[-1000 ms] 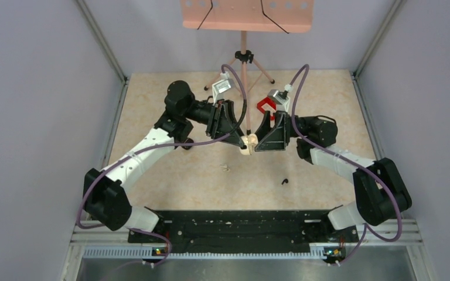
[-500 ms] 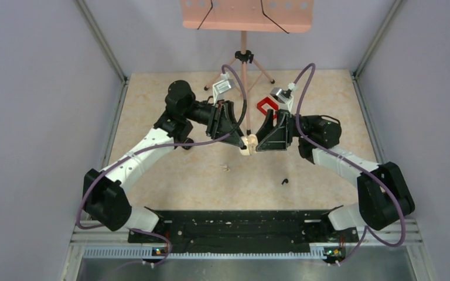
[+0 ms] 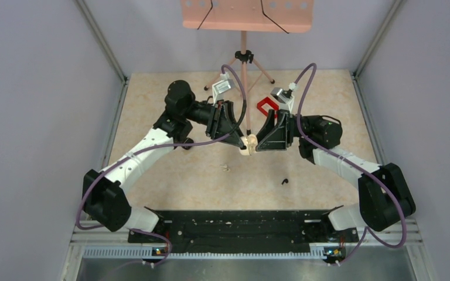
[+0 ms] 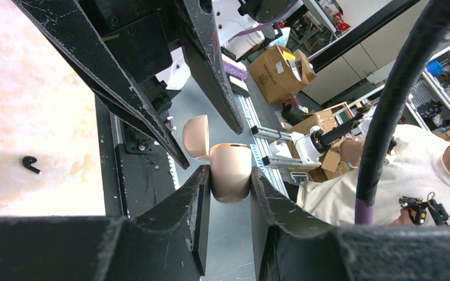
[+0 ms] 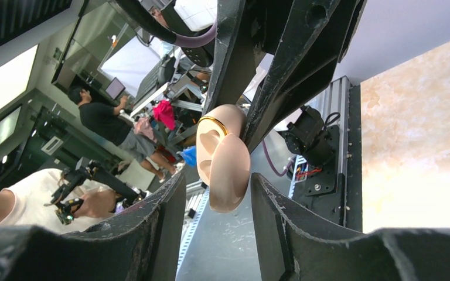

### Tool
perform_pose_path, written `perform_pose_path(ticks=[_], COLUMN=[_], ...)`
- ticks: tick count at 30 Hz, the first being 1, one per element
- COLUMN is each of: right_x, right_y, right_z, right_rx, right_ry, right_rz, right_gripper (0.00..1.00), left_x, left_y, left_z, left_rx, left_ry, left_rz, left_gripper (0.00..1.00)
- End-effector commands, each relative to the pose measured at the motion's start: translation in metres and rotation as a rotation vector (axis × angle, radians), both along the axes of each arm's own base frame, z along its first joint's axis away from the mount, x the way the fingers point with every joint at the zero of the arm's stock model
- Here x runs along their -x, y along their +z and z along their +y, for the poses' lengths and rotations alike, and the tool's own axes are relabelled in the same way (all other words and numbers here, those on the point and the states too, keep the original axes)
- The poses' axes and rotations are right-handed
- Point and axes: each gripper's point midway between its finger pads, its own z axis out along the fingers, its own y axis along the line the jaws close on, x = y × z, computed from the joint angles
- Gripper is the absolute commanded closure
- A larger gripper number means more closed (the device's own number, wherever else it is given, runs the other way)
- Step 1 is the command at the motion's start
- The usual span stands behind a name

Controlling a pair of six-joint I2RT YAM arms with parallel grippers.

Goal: Insert the wireless bluetooth earbuds into the charging case
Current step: Pass from the left arm to the right

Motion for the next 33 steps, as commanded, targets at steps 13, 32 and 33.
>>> perform_pose_path(ticks=[13, 32, 33], right_x=[0.014, 0.005, 0.004], right_y=[0.032, 0.017, 0.016], right_z=[-0.006, -0.002, -0.002], right_rx=[-0.143, -0.115, -0.113], right_ry=[-0.014, -0.014, -0.019], right_rz=[-0.227, -0.170, -0.162], right_gripper=[0.64, 1.00, 1.00], left_x=[0.004, 0.000, -0.002], left_y=[0.014, 0.016, 0.015], left_z=[0.004, 0.005, 0.005], left_rx=[0.044, 0.052, 0.049], left_ry=[0.007, 0.022, 0.030], left_rz=[-0.086, -0.100, -0.093], left_gripper=[1.00, 0.76, 0.63])
